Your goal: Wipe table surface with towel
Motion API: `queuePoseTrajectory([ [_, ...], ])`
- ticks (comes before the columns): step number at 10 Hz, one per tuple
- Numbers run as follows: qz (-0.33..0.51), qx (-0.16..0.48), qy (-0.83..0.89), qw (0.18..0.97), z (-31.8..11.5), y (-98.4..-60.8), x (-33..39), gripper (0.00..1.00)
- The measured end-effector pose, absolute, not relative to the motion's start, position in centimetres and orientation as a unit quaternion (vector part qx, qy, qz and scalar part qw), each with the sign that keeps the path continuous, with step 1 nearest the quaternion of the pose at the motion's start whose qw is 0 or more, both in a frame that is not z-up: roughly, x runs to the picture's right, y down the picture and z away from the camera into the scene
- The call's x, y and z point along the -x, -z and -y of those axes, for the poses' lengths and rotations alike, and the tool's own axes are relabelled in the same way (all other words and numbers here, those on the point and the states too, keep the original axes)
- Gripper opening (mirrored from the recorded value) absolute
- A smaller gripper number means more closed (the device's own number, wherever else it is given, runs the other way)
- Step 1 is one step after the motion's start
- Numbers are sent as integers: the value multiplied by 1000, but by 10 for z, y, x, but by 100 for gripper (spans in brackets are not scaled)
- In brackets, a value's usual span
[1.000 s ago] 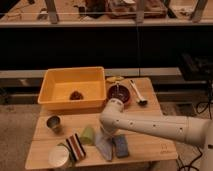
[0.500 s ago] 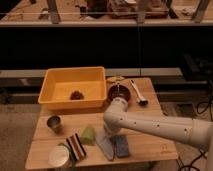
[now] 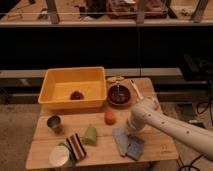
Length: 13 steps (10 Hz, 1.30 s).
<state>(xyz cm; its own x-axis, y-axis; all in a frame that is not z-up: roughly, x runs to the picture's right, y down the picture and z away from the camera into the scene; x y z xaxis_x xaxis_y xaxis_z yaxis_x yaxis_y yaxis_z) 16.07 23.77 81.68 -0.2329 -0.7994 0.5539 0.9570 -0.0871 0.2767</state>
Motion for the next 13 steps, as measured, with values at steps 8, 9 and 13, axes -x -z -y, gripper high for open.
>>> queuePoseTrajectory([
  [8,291,107,709,634,-201,-823,-165,10],
  [9,291,104,714,628,-198,-823,-150,10],
  [13,293,89,752,584,-192,-815,-92,10],
])
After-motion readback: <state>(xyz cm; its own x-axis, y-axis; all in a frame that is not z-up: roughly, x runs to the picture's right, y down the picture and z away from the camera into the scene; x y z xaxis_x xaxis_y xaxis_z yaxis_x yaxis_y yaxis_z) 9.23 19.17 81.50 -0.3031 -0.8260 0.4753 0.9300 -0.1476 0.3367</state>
